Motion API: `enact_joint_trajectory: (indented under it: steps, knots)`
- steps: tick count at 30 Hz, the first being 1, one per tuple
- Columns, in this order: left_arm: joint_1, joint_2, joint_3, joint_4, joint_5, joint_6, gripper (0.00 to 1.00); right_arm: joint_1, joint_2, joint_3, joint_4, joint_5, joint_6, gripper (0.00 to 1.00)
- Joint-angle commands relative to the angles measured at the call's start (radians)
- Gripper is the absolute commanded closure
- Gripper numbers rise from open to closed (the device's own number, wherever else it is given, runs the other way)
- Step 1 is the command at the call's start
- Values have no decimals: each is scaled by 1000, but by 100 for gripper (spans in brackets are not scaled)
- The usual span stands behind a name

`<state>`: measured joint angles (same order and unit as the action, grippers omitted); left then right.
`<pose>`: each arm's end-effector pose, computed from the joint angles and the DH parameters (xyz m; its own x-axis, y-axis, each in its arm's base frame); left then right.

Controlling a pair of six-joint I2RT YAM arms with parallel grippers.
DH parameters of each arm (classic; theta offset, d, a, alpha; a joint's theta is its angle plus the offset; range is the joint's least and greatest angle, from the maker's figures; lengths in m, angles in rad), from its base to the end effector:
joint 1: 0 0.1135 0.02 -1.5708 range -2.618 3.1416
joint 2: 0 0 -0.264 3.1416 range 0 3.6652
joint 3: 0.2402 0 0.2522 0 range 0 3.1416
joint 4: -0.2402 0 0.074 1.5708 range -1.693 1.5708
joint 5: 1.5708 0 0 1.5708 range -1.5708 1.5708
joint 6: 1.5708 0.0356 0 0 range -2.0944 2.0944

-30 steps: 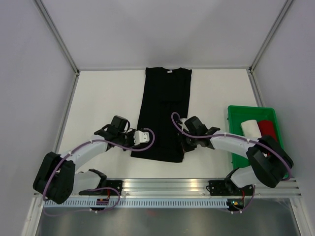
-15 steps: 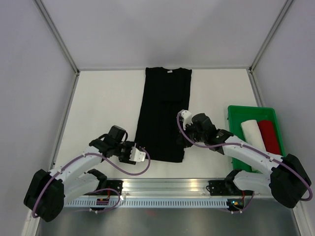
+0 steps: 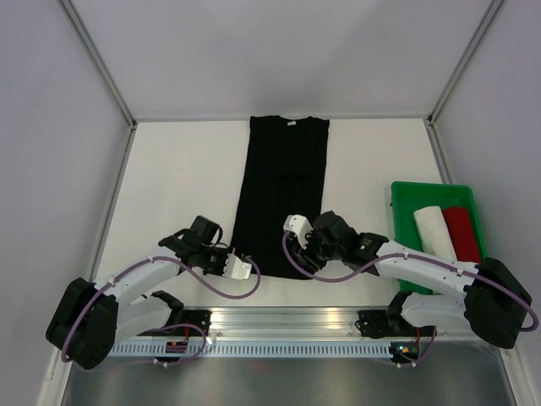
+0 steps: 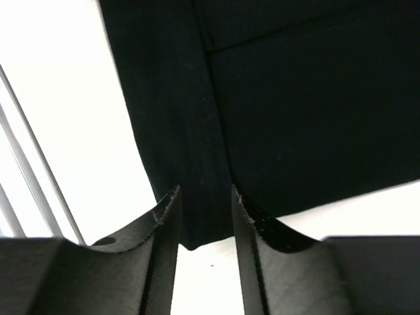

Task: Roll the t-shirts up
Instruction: Roll the tshirt

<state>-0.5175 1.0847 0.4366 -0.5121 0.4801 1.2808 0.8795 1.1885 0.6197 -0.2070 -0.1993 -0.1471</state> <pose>0.1399 -0.0985 0.1501 0.3461 0.7809 -0.5199 0.9348 -0.2403 0.2614 0.1463 0.1878 0.2008 -0.3178 -0.6093 -0.7265 -0.9016 0.4314 0.0325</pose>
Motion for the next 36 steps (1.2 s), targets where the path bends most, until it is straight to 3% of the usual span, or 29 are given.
enact_joint_trajectory:
  steps: [1, 4, 5, 11, 18, 20, 24, 27, 32, 36]
  knots:
    - [-3, 33, 14, 1, -34, 22, 76, 33, -30, 2, 46, 20, -198, 57]
    - [-3, 43, 42, -2, -40, -38, 96, 45, -67, -76, 72, -17, -324, 54]
    - [-3, 41, 48, -2, -40, -52, 98, 53, -73, -90, 58, -18, -385, 53]
    - [-1, 40, 96, -2, -18, -172, 98, 176, 5, -137, 60, 46, -462, 51]
    - [-1, 41, 113, -19, -3, -199, 98, 236, 174, -78, 87, 193, -372, 52]
    - [4, 41, 123, -34, 2, -207, 98, 236, 207, -63, 63, 193, -352, 58]
    - [30, 43, 149, -118, 69, -199, 98, 236, 165, -58, 38, 173, -319, 86]
    - [42, 43, 171, -208, 110, -172, 98, 233, 105, -40, -46, 103, -347, 100]
    - [47, 57, 241, -454, 279, -94, 98, 202, 56, 26, -282, -172, -485, 100]
    - [56, 87, 245, -485, 310, -116, 98, 127, 138, 103, -383, -297, -531, 100]
